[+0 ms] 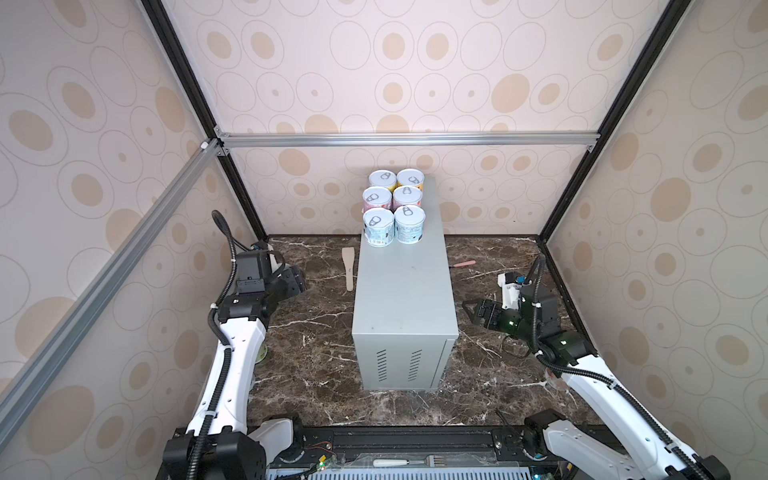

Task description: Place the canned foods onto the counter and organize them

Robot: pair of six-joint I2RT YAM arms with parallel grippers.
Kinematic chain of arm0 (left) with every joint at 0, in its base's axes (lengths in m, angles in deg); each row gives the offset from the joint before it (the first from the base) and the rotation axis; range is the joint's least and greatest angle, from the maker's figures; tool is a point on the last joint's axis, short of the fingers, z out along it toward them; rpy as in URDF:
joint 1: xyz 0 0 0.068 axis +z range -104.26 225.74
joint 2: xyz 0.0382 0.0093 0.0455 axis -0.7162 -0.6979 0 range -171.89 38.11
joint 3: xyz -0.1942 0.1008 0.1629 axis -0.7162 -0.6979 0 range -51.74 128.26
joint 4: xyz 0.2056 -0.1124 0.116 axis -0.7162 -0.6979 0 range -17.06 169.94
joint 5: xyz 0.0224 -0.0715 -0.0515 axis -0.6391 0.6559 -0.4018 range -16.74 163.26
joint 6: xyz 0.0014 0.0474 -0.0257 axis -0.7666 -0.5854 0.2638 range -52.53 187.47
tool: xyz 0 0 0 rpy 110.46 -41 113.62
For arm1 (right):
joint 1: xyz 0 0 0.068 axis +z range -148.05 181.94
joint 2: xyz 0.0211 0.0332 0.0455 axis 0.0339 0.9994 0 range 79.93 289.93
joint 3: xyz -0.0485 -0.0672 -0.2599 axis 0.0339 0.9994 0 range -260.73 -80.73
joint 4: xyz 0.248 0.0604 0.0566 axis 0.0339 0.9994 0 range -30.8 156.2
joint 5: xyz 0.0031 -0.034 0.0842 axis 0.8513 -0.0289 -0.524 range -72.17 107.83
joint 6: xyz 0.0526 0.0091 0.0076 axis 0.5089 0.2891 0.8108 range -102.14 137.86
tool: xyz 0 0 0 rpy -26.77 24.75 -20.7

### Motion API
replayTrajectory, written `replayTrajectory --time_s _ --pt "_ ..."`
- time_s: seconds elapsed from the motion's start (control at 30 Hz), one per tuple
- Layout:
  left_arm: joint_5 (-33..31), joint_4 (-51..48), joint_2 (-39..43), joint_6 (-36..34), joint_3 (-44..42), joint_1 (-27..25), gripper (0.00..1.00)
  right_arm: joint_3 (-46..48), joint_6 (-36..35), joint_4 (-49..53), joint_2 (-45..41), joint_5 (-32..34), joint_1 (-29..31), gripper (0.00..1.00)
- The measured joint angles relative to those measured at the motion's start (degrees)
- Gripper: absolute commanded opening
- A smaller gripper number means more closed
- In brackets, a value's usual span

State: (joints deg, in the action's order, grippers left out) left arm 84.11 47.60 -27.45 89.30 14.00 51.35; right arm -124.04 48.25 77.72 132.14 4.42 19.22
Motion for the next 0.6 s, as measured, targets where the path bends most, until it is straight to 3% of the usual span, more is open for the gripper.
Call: replayTrajectory --time_s 0.3,0.6 --pt "5.8 -4.2 -0.8 -0.2 10.0 -2.7 0.63 -5.0 -2.2 3.8 0.8 1.4 0.0 0.93" --pt "5.4 -10.9 -3.4 -1.7 21.2 -8.4 0.62 -6.5 -3.4 5.4 2.2 1.7 0.0 0.94"
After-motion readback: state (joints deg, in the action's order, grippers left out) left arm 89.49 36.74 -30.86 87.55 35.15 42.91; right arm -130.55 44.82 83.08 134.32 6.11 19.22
